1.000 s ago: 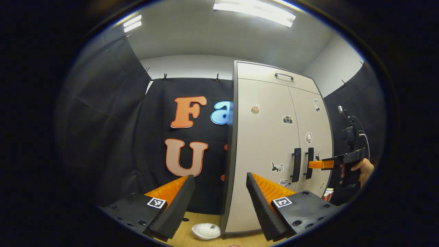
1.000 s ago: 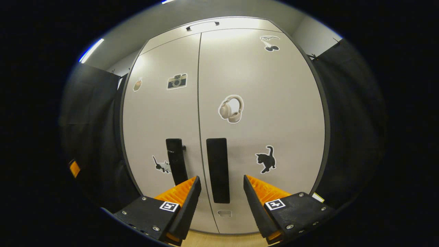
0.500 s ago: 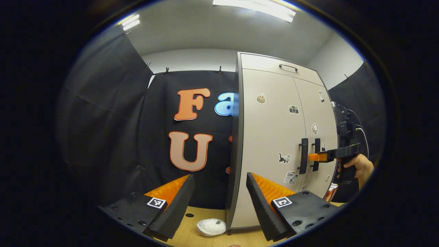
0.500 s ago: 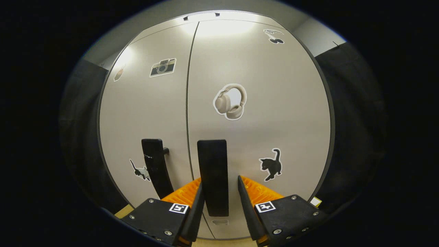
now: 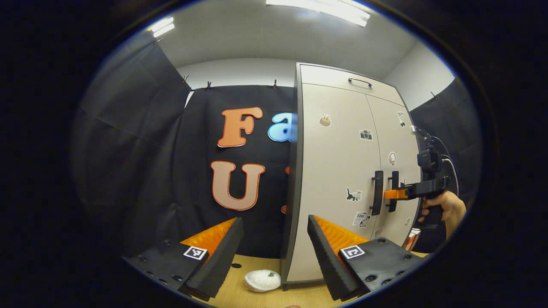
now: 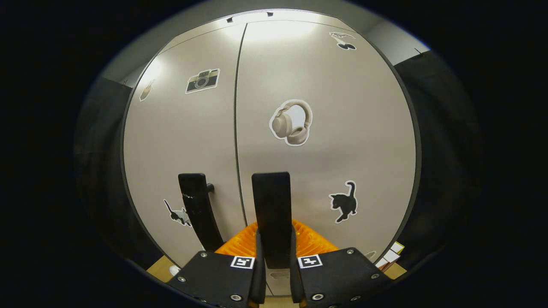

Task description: Open the right door of the double-door shoe cabinet with the right hand, and open the left door with the left hand.

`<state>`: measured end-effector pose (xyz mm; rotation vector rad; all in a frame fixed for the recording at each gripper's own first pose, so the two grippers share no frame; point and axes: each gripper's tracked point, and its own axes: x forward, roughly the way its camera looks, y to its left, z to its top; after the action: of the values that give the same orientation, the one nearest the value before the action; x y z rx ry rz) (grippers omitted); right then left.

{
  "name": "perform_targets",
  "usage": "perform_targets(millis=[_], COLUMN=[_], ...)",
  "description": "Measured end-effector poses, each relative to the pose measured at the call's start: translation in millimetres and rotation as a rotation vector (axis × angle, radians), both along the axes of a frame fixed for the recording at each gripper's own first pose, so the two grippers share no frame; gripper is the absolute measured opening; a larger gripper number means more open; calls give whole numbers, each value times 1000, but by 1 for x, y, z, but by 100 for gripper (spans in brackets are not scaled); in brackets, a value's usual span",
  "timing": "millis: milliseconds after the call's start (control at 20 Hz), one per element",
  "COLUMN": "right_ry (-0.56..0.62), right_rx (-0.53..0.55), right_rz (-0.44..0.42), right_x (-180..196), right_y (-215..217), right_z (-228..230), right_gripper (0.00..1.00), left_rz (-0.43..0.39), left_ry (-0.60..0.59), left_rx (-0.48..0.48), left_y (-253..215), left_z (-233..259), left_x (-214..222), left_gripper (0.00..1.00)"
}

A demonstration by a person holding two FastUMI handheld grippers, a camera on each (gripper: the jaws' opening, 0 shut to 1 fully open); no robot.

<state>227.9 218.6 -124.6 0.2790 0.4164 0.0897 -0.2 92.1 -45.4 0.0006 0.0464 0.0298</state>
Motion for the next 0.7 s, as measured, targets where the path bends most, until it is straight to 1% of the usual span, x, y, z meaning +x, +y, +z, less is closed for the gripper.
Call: perform_targets(millis=[50,100,350,450,600,700], right_ry=[-3,-4,-3,-3,-16,-21], right_rx=[-12,-20,16,24,68,91], right_rz=[16,29,110,143,190,205], right_x=[-1,-5,-20,-31,-42,-55], right_y=[0,-1,-1,-6,-10,-17], right_z=[0,2,9,13,18,21], right_gripper=[21,17,17,17,17,17], left_rz=[-7,-20,-41,-55,-75,-88], left_ry=[7,14,9,25,52,73], left_rx=[-3,-7,-26,-35,-46,-65], left_y=[-4,-9,-24,-36,-48,-56], left_z=[0,-1,7,4,-1,-7], left_x=[-2,-6,-11,-12,-11,-9], left_gripper=[97,96,97,96,97,97])
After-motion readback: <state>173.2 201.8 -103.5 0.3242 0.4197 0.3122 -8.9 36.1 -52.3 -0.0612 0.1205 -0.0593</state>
